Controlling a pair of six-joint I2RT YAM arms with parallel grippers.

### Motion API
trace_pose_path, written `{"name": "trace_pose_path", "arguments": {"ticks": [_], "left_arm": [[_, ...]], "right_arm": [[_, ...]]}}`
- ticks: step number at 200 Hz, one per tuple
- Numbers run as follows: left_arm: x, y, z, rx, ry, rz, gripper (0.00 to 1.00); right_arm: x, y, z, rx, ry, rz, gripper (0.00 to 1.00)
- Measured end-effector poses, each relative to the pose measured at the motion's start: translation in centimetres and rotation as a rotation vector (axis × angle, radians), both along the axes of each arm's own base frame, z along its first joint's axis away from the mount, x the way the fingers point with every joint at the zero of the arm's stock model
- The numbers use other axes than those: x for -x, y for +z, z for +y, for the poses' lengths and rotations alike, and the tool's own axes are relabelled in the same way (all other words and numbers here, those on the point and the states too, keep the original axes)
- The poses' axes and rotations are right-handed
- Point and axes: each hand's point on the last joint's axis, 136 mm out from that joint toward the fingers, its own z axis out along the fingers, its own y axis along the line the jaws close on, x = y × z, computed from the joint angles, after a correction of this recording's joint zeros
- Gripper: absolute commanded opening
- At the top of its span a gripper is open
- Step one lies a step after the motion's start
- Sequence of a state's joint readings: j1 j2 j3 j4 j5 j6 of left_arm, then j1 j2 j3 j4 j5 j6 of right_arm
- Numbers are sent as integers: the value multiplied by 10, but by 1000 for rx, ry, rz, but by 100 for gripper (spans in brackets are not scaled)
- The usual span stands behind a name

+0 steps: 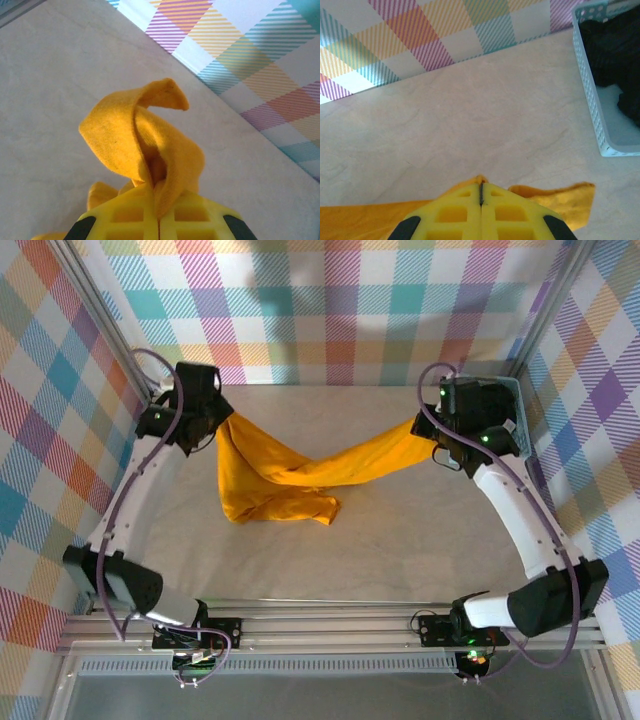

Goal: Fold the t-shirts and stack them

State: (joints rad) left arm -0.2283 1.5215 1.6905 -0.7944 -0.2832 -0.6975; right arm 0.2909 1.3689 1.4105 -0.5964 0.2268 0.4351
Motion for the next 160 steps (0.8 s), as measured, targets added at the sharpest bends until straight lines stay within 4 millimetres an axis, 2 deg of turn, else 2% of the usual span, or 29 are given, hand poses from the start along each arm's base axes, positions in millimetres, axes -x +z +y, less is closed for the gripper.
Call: {"name": "trace_pose_path", "arguments": {"ticks": [15,28,50,56,64,68,77,87,103,114,137,151,160], "left_arm": [[-32,4,1,6,6,-11,0],[-70,1,4,8,16,-19,0],[-137,-21,8,41,19,-15,1],[-153,-30,9,49,21,-11,14],[-170,-45,8,61,13,3,41],[-176,-54,7,66,10,17,51],[-181,-72,6,71,6,56,59],[-175,-88,6,66,5,117,62],[-157,-102,0,51,-6,198,62],[-135,-110,-8,45,-26,252,60],[-65,-125,-40,63,-102,381,53],[-24,-132,-72,74,-187,435,51],[-7,-136,-95,65,-248,456,51]], "right_arm": [[-19,-12,2,-6,-20,45,0],[-41,-28,5,-10,-38,89,0],[-80,-70,6,-17,-81,190,0],[-88,-82,4,-18,-93,221,0],[-98,-99,2,-26,-111,265,0],[-103,-107,0,-26,-122,285,5],[-108,-121,-3,-32,-135,321,23],[-110,-136,-7,-43,-151,370,38],[-104,-148,-11,-47,-162,428,48],[-98,-152,-15,-51,-174,455,49],[-73,-159,-16,-53,-167,496,48],[-50,-164,-17,-52,-160,529,48],[-38,-166,-16,-53,-153,542,48]]}}
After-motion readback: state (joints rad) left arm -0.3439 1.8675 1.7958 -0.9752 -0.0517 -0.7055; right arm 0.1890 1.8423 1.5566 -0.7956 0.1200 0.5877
